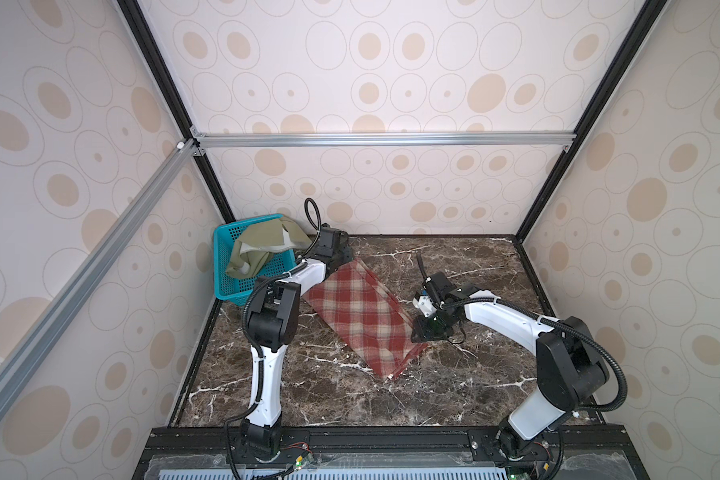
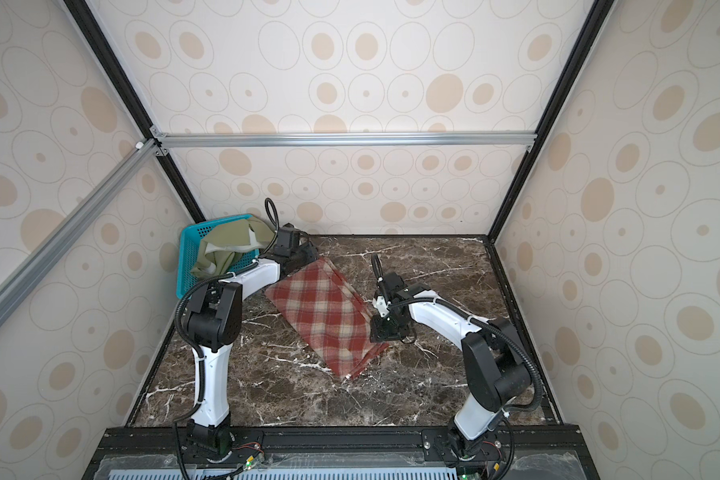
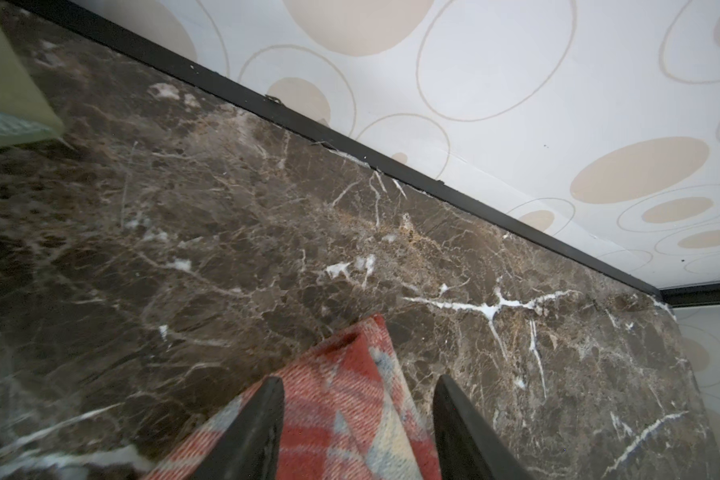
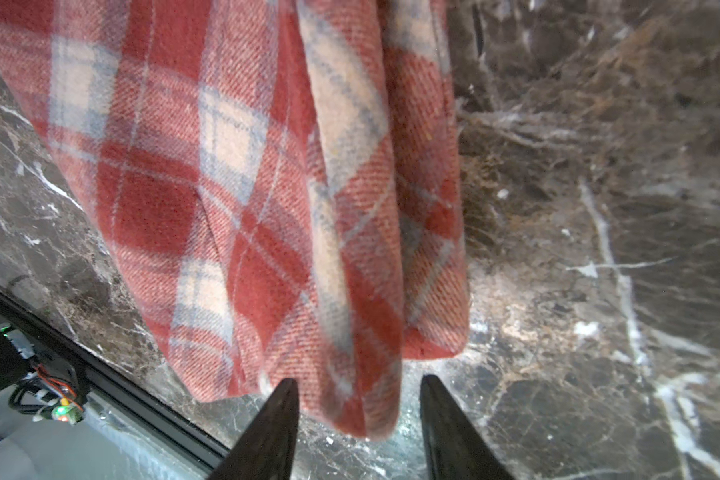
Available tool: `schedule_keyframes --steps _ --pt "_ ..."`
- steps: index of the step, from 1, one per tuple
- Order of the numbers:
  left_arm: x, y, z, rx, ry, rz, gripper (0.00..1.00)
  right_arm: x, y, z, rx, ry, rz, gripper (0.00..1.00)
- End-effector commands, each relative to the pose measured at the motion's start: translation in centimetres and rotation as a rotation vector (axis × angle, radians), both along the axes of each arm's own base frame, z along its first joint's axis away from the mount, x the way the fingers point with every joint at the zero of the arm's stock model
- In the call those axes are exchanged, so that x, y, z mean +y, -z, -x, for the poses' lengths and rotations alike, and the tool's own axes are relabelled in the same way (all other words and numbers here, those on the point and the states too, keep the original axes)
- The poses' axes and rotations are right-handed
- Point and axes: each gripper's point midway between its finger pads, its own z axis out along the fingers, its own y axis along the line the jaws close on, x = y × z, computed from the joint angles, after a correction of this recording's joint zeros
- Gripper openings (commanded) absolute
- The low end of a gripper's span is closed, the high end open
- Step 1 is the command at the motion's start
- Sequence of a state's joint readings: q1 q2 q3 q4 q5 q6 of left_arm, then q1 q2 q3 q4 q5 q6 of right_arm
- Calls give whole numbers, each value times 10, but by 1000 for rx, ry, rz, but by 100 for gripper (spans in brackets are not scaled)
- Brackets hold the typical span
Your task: Fold and stack the skirts
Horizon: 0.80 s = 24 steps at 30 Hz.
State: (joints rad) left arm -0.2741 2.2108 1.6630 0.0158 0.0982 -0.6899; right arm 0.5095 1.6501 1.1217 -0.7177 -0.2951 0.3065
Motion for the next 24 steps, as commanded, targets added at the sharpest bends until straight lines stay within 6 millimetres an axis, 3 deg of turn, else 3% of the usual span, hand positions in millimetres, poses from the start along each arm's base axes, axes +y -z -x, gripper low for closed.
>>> schedule_keyframes --steps 1,3,5,7,9,20,24 --pt "-4 14 -15 12 39 -10 62 1 11 -3 7 6 4 51" --pt "-5 26 -21 33 46 -12 65 2 13 -6 5 15 2 49" --pt "-5 33 -26 42 48 -13 66 4 14 -7 5 15 -5 34" --pt "-5 39 -29 47 44 -12 66 3 18 -5 24 17 -1 12" --pt "-4 39 -32 38 41 -9 66 2 21 0 54 16 6 0" --pt "-7 31 -39 -10 77 13 66 0 12 13 89 38 -11 0" --pt "-6 34 -37 7 89 -7 55 1 13 14 95 38 -16 0"
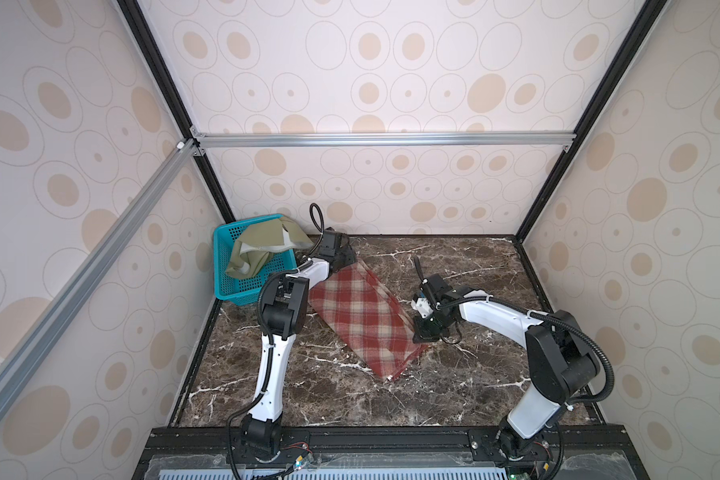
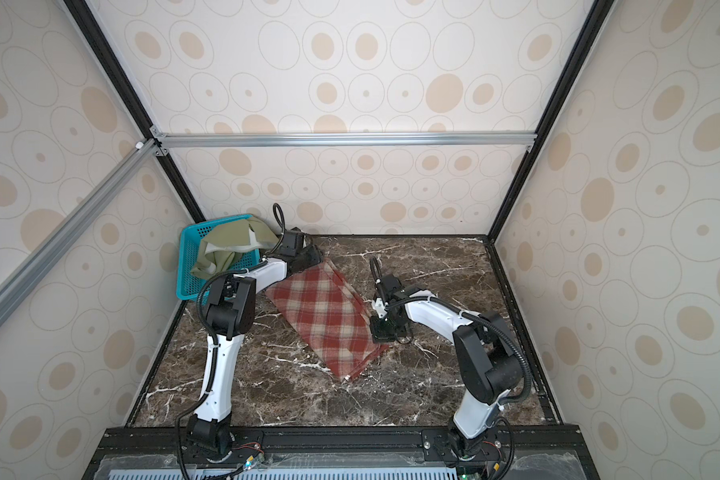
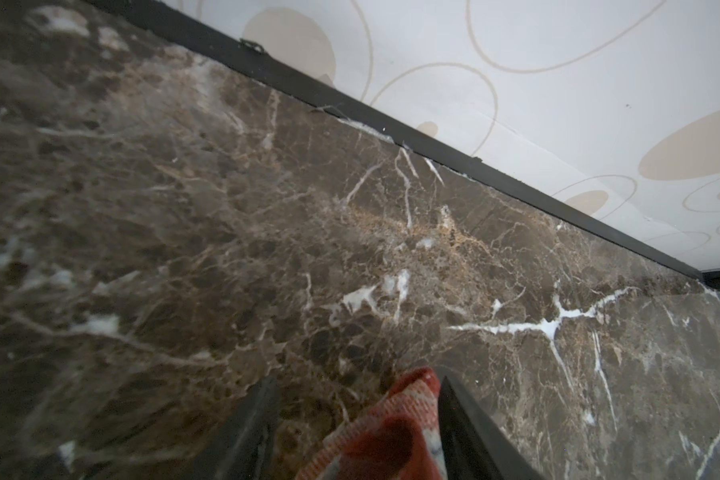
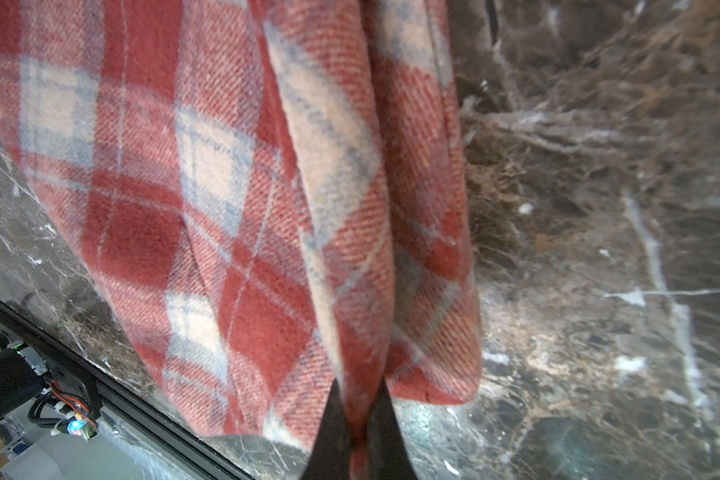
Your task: Fold and stack the skirts
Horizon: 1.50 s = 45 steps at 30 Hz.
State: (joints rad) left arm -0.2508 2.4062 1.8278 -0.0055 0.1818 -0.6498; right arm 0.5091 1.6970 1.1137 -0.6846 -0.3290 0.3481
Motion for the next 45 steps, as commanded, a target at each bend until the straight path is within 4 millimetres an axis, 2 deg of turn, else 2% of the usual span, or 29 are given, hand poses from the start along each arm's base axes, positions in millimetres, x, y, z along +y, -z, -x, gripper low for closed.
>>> schedule_keyframes --steps 1,5,13,17,24,33,38,45 --pt "1 -16 -9 -41 23 -13 51 -4 0 13 45 4 3 0" --pt "1 -16 -4 -38 35 -25 37 -4 0 13 48 4 5 0" --pt "1 -18 -3 -43 40 -30 1 -6 3 13 56 2 16 0" --pt "2 -28 -3 -72 38 -27 0 -7 -1 15 51 13 10 0" --pt "-4 -60 -1 -144 47 25 0 -9 -6 20 51 35 4 0" --pt "-13 -82 4 -183 66 48 0 -9 -13 26 48 57 -24 0" --pt "-23 -84 5 -188 86 56 0 -11 -12 31 60 72 -24 0" --pt "-36 -74 5 -169 107 63 0 -17 -8 38 75 84 -7 0"
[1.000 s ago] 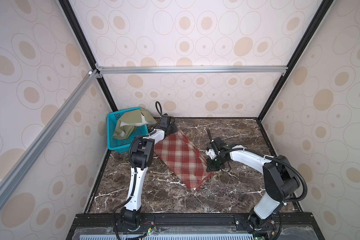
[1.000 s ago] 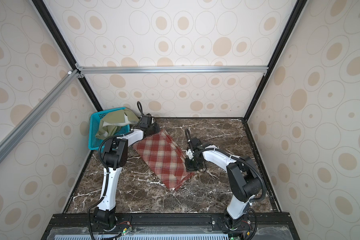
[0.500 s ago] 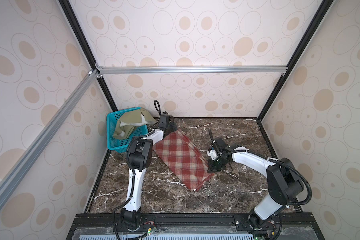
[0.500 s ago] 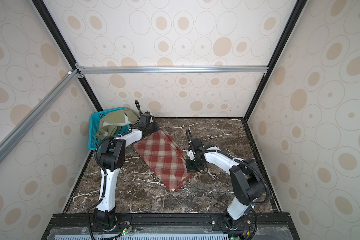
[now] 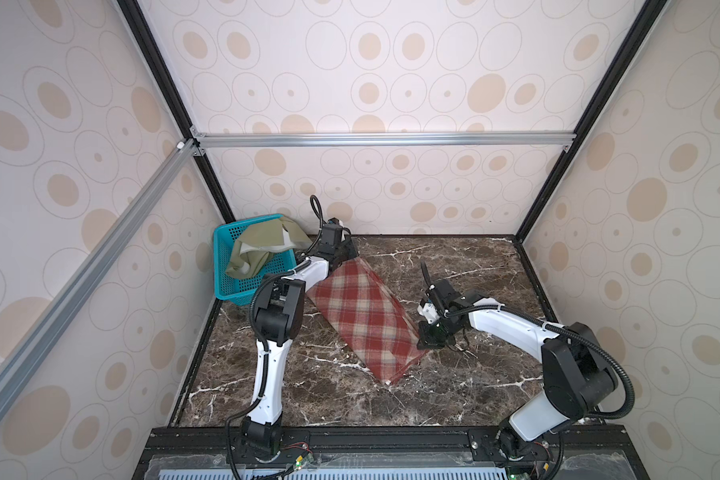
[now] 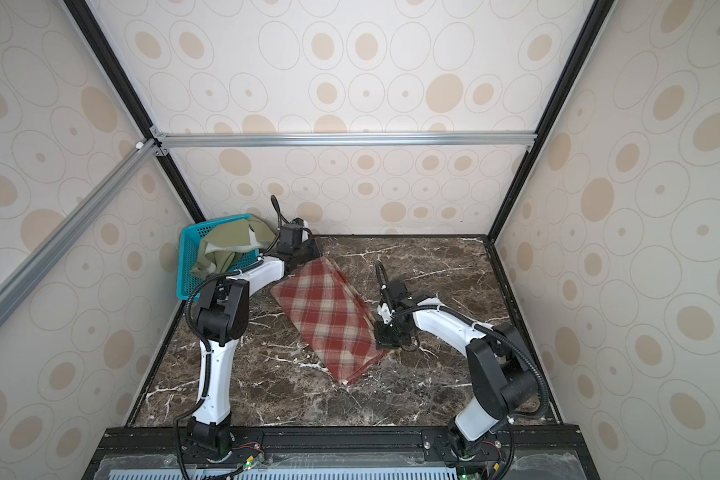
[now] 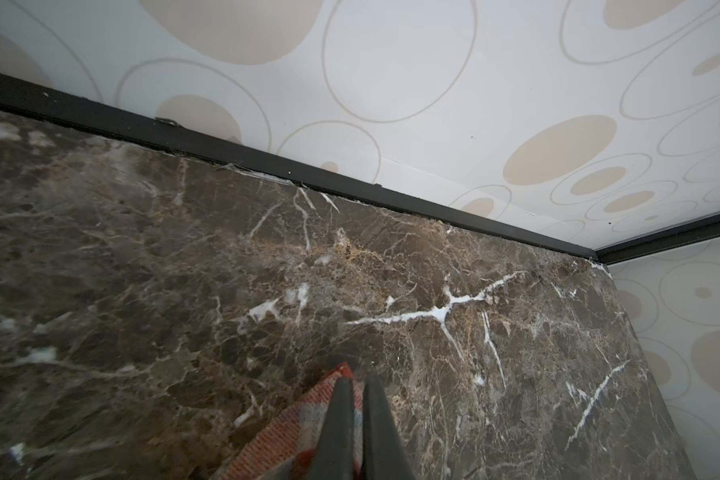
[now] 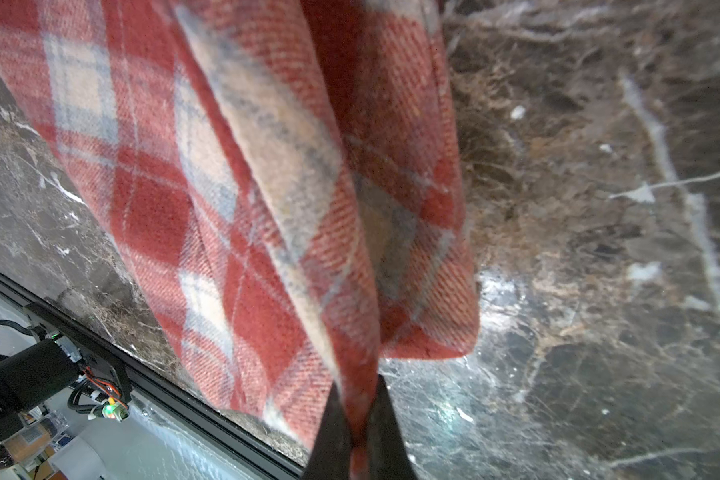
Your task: Fold and stack the skirts
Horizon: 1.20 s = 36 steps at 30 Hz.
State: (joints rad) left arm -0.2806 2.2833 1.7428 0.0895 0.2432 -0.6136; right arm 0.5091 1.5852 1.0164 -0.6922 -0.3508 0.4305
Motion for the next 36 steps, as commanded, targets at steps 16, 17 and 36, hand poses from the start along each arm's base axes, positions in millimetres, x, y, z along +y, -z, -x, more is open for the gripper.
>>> schedule_keyframes --steps 16,17,36 --pt "-20 5 -8 -8 26 27 0 -14 10 18 61 16 55 0" --pt "-21 7 -8 -6 27 26 0 -14 11 18 62 19 58 0" --pt "-4 -17 0 -59 -19 2 57 -32 -9 9 -68 15 146 39"
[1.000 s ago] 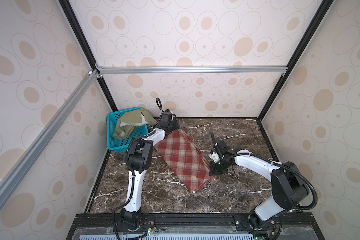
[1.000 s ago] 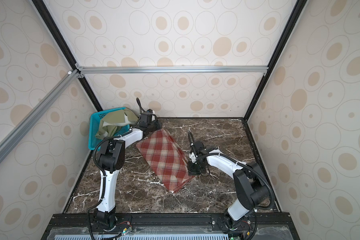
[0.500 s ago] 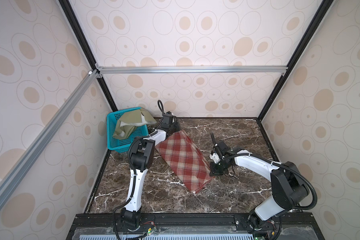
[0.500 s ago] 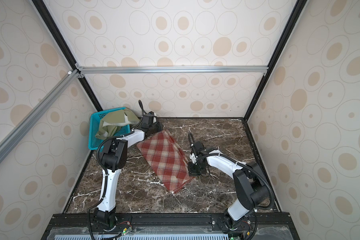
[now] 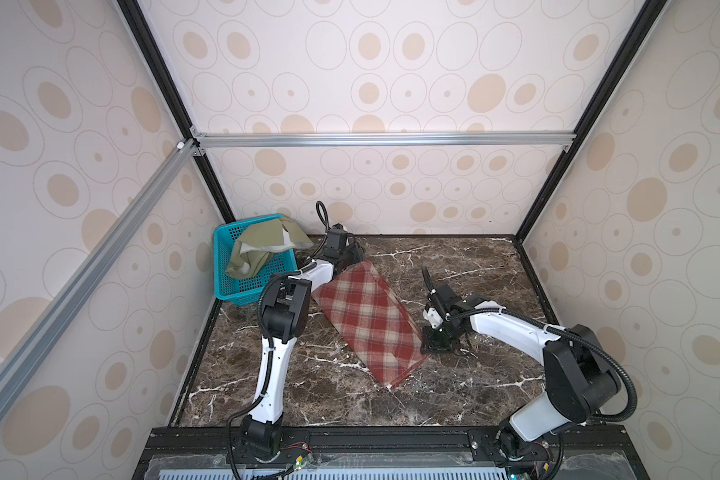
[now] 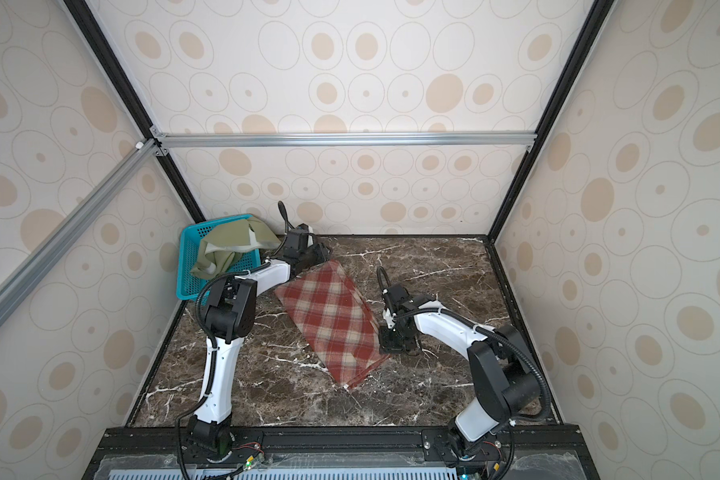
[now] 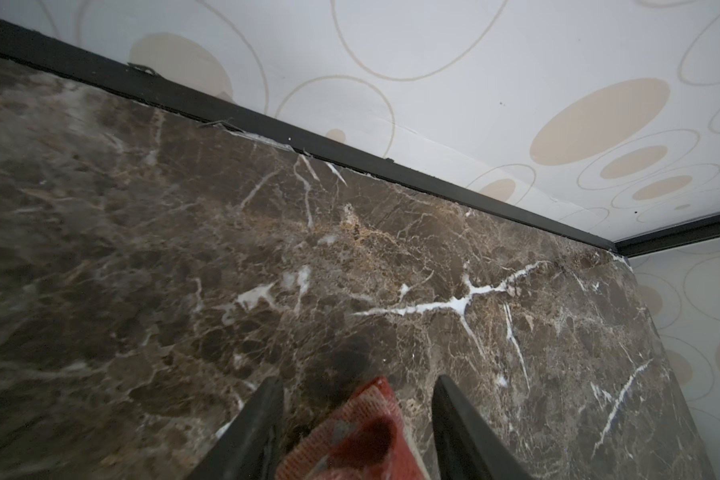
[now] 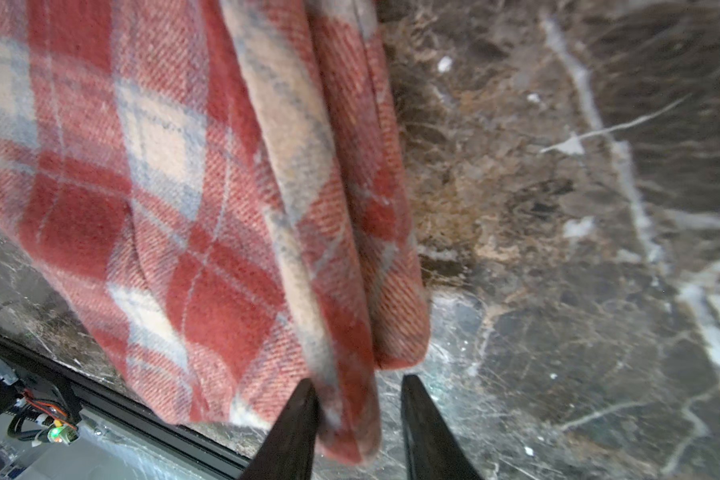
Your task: Fold and stack the skirts
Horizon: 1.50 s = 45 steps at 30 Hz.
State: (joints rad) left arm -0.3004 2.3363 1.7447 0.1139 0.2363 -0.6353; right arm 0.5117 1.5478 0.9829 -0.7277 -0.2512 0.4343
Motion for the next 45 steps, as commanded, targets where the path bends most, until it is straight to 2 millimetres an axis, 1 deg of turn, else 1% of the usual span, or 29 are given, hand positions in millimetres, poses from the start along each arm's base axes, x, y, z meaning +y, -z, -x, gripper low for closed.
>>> schedule_keyframes --steps 1,3,4,6,7,8,9,11,13,15,18,23,27,31,33,34,37,40,42,44,45 --pt "10 -48 3 -95 -22 -7 55 -9 -21 2 -72 -19 48 39" --pt "13 -52 16 -92 -16 -5 49 -4 -34 1 -120 -44 41 38" --pt "14 -54 23 -92 -15 -4 46 1 -39 0 -137 -56 24 35" --pt "20 -51 39 -74 -18 -6 41 15 -46 0 -153 -86 -27 22" --pt "22 -50 48 -64 -17 -5 38 22 -46 1 -143 -92 -60 13" --pt "25 -46 59 -47 -18 -11 36 30 -44 2 -124 -92 -96 6" --pt "29 -41 69 -27 -21 -16 35 37 -40 2 -107 -91 -128 2" --pt "35 -32 88 5 -23 -25 34 44 -30 2 -78 -73 -160 0" --pt "42 -17 106 43 -28 -49 33 49 -18 1 -63 -62 -174 0" --pt "48 -2 121 81 -34 -62 32 45 -5 -1 -46 -52 -138 0" --pt "51 18 137 135 -27 -74 31 35 13 -4 -26 -35 -68 0" --pt "64 37 158 192 -43 -128 29 19 34 -12 5 7 17 0" --pt "73 50 178 236 -54 -152 28 8 40 -22 -1 -12 78 0" --pt "81 59 199 277 -64 -167 28 -4 45 -37 -28 -71 156 0" --pt "84 60 208 287 -65 -167 28 -12 45 -46 -46 -89 210 0" --pt "84 57 210 285 -65 -163 28 -13 46 -48 -55 -100 220 0" --pt "86 47 218 280 -63 -160 28 -12 37 -61 -89 -125 231 0" --pt "88 29 215 260 -50 -188 29 -1 13 -71 -135 -132 186 0" --pt "87 18 210 244 -35 -203 29 13 -7 -69 -160 -140 124 0" --pt "86 10 206 223 -30 -212 29 31 -23 -58 -171 -180 66 0" --pt "87 9 205 214 -30 -217 29 36 -29 -53 -178 -199 65 0"
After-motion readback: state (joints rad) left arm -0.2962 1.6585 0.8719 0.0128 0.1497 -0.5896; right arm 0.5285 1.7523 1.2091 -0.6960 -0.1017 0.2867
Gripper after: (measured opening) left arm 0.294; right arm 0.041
